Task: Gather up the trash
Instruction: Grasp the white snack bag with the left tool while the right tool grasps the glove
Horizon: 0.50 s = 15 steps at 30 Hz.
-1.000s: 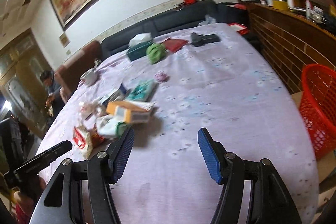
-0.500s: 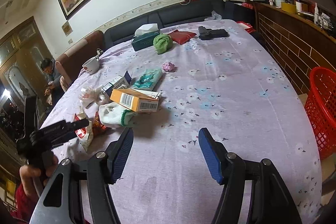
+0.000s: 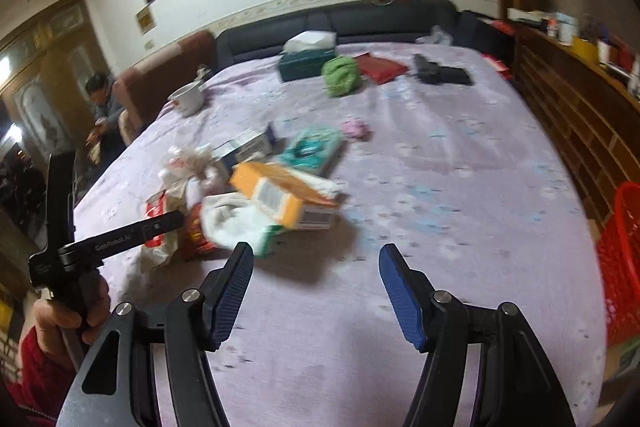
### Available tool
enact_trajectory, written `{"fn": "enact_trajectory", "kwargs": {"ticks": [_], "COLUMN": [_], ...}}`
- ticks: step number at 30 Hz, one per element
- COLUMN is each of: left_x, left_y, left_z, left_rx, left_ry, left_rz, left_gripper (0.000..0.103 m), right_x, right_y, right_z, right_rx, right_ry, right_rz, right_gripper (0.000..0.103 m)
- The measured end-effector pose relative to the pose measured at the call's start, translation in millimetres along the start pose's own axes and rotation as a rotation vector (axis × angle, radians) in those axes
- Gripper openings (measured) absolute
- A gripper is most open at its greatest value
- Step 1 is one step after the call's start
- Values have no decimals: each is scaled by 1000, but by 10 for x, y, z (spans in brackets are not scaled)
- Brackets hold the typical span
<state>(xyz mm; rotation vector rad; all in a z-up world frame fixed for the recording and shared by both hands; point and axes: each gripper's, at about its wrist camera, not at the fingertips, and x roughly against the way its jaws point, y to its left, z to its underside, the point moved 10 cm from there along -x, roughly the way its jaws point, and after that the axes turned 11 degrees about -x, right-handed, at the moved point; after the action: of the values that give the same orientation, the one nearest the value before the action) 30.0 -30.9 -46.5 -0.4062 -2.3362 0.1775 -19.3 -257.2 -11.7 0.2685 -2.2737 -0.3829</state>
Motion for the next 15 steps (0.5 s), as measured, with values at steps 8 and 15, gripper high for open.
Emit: {"fn": "enact_trajectory", "kwargs": {"ticks": [8,15], "left_x": [125,154], "left_y": [-132,-161], "left_z": [-43,-55], "left_rx": [-78,-97], "left_ry": [-81,-96], "left_rz": [-22,-8], "left_gripper": [45,45], "right_x": [-518,-918], "right_y": [192,483], "right_z": [86,32], "right_rx": [-227,-263], "right_ry": [151,167], "right_rz": [-181,-200], "right_gripper": [71,27]}}
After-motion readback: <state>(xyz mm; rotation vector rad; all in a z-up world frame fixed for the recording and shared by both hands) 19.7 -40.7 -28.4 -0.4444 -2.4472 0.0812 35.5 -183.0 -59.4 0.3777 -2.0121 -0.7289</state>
